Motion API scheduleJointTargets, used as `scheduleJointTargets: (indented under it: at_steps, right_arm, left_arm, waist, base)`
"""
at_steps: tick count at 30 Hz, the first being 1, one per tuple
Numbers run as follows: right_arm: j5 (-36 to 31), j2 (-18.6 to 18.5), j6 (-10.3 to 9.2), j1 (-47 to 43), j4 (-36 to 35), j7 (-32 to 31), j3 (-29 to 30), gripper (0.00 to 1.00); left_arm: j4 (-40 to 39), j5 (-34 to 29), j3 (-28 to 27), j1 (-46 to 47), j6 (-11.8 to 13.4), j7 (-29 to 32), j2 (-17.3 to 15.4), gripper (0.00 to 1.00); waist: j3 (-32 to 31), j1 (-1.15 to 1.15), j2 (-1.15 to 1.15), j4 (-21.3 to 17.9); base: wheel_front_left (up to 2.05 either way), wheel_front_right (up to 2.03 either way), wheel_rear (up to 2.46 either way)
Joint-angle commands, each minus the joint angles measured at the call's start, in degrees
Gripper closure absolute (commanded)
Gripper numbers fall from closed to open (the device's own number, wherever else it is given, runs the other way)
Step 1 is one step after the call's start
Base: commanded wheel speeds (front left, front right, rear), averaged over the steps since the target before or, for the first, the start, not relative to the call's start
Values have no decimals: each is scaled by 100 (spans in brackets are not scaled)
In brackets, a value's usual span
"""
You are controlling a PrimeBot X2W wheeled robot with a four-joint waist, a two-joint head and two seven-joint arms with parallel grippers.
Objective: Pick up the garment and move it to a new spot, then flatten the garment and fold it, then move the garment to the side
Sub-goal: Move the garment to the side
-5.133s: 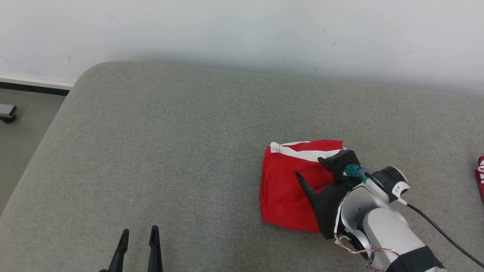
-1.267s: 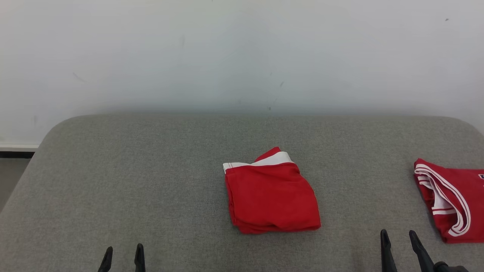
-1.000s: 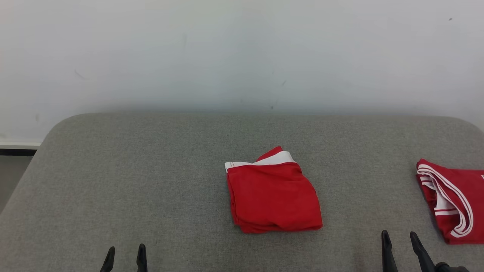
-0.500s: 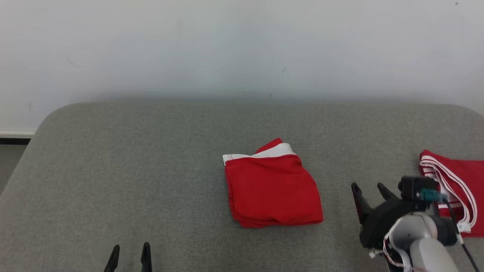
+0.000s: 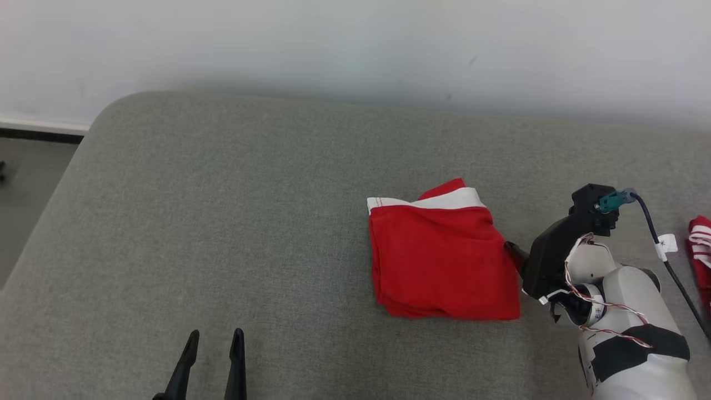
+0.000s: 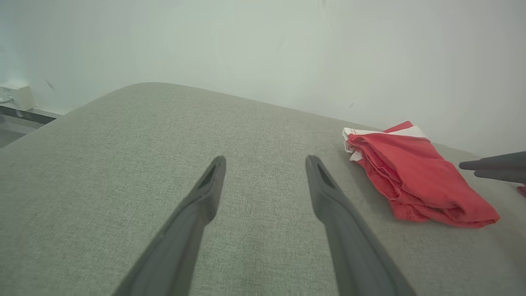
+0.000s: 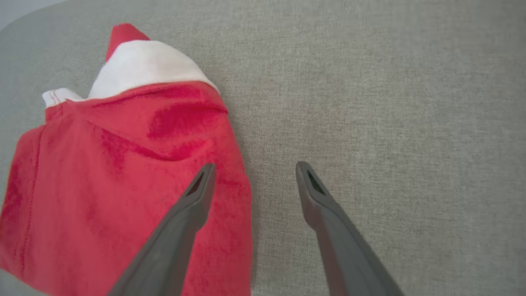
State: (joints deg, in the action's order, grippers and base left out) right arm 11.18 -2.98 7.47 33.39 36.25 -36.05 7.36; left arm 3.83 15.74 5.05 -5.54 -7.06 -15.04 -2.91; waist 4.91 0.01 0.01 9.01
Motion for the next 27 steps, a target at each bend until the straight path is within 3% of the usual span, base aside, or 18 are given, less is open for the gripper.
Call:
scheduleJointTargets:
  at_steps: [1,9,14,16,17,27]
  right_arm:
    - [54,-20,2,112,107,-107,39,0]
    - [143,1,2,302,467,-333,271,0]
    - [103,61,8,230,719,-635,-85,0]
    - [79,88,15,207,738,-725,-339,71]
    - [62,74,17,194,728,-763,-458,100]
    - [33,-871,-6,495,44,-787,-1683,100]
  left_arm:
    - [-5,25,43,119,7,-16,5,0]
    - [-33,135,169,267,49,-16,4,0]
    - [-40,177,229,343,93,-16,4,0]
    - [-32,188,241,348,106,-16,4,0]
    - [-30,193,239,343,114,-16,3,0]
    - [-109,260,233,426,178,-16,4,0]
  waist:
    - [333,-1,-1,312]
    - [599,-1,-1,488]
    - [651,-1,-1,483]
    - [649,-1,-1,460]
    - [640,-1,-1,443]
    - [674,-1,-1,256]
  base:
    - [0,0,0]
    - [0,0,0]
    - [0,0,0]
    - [0,0,0]
    - [0,0,0]
    - [0,0,0]
